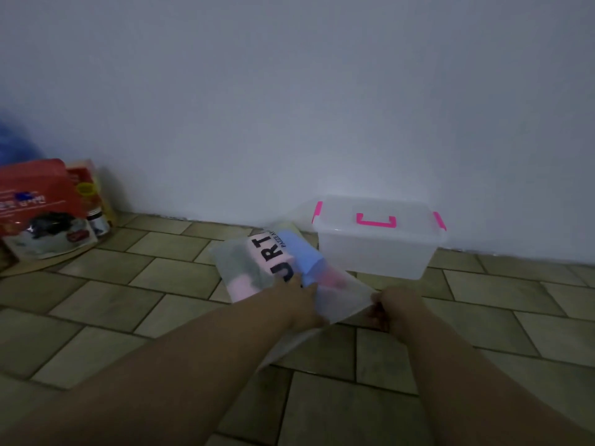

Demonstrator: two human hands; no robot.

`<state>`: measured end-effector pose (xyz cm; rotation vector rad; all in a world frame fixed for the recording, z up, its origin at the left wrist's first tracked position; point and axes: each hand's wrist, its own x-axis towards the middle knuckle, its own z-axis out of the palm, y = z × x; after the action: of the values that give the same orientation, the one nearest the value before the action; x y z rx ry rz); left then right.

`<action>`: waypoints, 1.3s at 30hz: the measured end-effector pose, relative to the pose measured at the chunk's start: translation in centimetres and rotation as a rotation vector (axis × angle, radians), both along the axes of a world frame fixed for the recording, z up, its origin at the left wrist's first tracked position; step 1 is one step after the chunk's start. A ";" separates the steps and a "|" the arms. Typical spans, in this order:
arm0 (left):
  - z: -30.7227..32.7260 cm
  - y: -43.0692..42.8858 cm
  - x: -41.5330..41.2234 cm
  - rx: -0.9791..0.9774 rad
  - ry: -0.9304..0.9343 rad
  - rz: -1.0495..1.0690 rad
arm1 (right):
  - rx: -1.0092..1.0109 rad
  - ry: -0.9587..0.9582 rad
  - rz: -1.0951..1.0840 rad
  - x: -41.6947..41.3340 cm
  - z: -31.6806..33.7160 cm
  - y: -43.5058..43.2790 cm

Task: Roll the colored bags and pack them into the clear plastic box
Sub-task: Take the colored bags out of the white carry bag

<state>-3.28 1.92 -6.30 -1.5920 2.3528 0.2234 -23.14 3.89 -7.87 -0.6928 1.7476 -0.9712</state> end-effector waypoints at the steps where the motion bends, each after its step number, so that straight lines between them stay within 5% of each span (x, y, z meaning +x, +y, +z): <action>1: 0.2 -0.1 -0.6 0.021 -0.020 -0.055 | -0.042 -0.050 -0.062 -0.9 0.1 -0.4; 5: 0.0 -0.1 -1.7 -0.075 -0.132 -0.219 | -0.061 -0.253 -0.162 -2.7 -0.5 -0.1; 13: -1.6 -1.3 -2.4 -0.095 -0.119 -0.161 | 0.414 -0.327 0.587 5.1 -0.9 6.8; 17: -1.9 -1.6 -3.4 -0.076 -0.096 -0.084 | 0.316 -0.485 0.452 9.8 -1.9 7.7; 24: -0.3 0.3 -2.7 -0.076 0.023 -0.180 | 0.264 -0.327 0.317 4.8 -0.3 8.3; 30: 0.3 6.0 -1.9 -0.172 0.396 -0.394 | 0.245 -0.243 0.254 1.1 -0.4 8.5; 39: -1.0 5.8 -3.0 -0.453 0.333 -0.535 | 0.124 -0.186 0.247 0.9 0.4 7.8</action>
<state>-6.31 7.69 -7.27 -1.0681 3.1606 -0.1916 -22.27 11.71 -7.51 -0.6966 1.5052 -0.7281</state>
